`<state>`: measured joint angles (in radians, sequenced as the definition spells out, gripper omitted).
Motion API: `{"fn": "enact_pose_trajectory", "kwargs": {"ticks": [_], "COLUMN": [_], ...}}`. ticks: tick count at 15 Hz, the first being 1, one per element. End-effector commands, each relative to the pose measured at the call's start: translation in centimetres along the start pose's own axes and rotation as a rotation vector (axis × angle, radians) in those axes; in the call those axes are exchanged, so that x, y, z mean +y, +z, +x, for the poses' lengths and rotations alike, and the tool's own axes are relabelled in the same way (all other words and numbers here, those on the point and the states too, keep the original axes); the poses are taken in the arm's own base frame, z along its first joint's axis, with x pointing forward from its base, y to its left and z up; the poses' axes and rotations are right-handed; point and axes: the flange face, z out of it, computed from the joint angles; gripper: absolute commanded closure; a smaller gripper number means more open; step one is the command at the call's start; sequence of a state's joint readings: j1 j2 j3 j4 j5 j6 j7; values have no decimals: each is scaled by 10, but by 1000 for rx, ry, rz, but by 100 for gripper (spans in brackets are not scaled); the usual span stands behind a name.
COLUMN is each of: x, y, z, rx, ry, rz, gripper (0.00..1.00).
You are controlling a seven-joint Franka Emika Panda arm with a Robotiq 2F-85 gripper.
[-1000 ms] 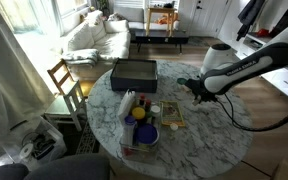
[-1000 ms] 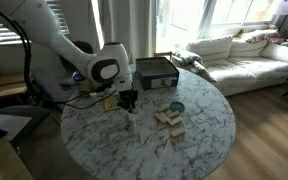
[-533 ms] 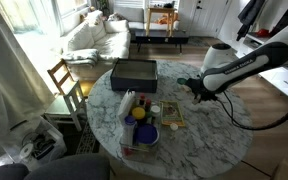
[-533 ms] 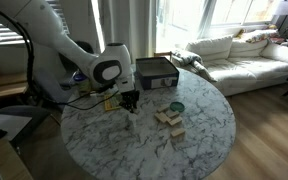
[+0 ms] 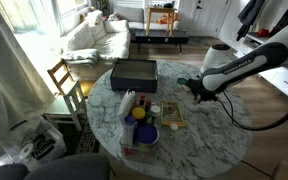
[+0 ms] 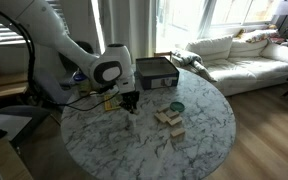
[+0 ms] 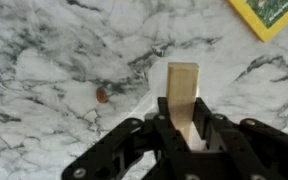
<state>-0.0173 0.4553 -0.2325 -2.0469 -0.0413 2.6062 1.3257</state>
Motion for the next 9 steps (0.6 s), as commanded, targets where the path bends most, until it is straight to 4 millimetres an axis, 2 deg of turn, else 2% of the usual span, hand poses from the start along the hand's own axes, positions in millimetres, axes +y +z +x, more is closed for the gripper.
{"fn": "enact_pose_trajectory", "kwargs": {"ticks": [1,7,9], "x": [-1,-1,-2], "y": [4,-4,-12], "z": [5,11,18], "rx": [-17,-5,23], "ry": [-1,4,19], "rz": [-3,9,20], "gripper": [45,2,0]}}
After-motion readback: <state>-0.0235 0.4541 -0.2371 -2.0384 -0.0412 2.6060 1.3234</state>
